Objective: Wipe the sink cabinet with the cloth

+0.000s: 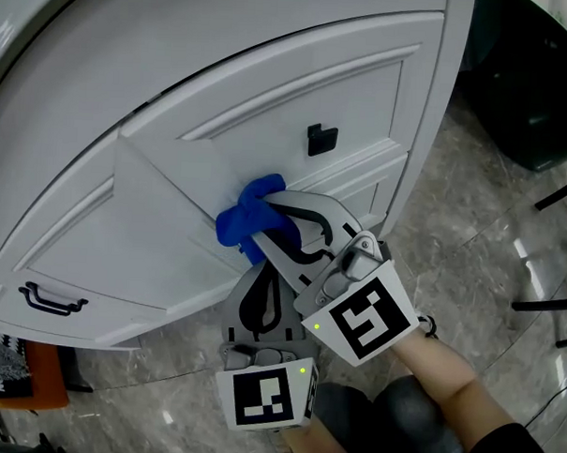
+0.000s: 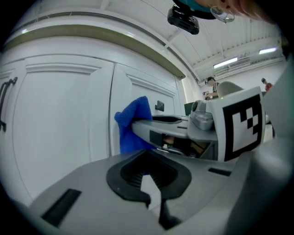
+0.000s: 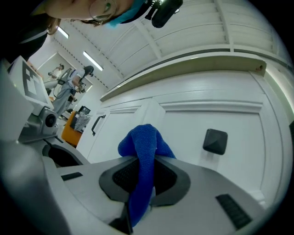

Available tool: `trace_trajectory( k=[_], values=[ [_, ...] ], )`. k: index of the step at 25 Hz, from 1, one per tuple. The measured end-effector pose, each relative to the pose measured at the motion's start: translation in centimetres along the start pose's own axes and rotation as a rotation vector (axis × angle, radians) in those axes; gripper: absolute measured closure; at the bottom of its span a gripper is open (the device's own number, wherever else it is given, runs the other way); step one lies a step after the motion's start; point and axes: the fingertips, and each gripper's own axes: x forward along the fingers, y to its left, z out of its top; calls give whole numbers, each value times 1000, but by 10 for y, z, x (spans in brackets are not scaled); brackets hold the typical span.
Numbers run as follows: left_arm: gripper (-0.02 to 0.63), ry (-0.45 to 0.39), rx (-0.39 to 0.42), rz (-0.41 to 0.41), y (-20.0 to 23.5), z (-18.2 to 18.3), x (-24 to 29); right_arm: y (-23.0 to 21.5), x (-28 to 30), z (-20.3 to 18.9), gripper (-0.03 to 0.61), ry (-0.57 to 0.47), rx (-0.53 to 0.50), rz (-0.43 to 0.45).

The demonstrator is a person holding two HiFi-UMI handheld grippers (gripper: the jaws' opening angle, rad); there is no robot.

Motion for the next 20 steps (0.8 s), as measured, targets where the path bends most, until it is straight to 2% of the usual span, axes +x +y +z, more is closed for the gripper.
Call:
trace_trajectory(
  k=[2,5,20],
  values=[
    [609,-21,-47,-35,-4,1,0,-12,-4,2,518,-37,33,-39],
    [610,-44,-102,-32,-1,3,0,-20,-6,5,518,-71,77,-56],
    [609,-27,-77,-39,-10,3,4,-33,-14,3,518,-83,80,-86]
  ],
)
